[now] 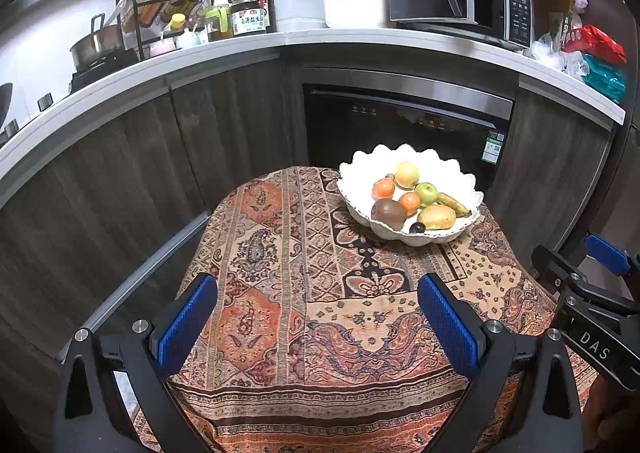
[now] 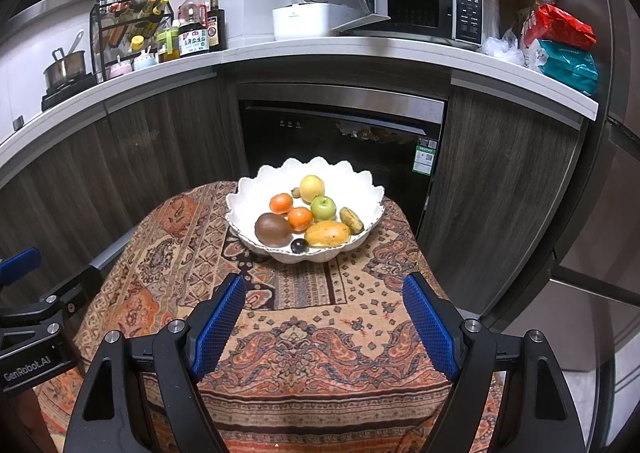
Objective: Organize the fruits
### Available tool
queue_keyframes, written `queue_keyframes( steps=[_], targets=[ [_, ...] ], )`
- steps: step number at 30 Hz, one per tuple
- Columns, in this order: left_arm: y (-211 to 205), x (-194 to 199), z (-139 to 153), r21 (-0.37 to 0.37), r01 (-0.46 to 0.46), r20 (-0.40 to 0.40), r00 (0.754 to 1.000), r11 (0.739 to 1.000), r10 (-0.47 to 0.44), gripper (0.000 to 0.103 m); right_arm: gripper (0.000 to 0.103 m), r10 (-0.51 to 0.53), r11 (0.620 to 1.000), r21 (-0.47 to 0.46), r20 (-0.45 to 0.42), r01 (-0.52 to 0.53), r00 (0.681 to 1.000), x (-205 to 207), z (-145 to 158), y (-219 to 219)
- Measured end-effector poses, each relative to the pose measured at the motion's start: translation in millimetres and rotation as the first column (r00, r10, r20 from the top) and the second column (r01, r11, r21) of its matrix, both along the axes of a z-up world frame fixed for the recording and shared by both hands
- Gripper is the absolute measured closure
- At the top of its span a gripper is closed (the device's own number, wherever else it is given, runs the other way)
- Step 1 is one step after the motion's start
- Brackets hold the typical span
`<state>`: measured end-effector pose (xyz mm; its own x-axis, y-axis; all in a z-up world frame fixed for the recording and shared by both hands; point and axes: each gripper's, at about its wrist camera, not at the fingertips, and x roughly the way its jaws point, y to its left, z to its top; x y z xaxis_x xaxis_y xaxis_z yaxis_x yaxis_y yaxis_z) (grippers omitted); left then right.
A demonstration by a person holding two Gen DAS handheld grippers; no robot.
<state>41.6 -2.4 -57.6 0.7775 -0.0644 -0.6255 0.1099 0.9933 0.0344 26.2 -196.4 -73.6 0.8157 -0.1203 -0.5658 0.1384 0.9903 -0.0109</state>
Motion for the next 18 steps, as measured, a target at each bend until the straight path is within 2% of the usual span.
queue_keyframes(
  steps=[18],
  targets=[
    [-1.7, -3.0, 2.8, 0.007, -0.022, -0.008, 1.0, 1.0, 0.022, 0.001, 0.022, 0.002, 1.0, 0.004, -0.006, -0.002, 1.0, -0.4, -0.9, -2.1]
  ],
)
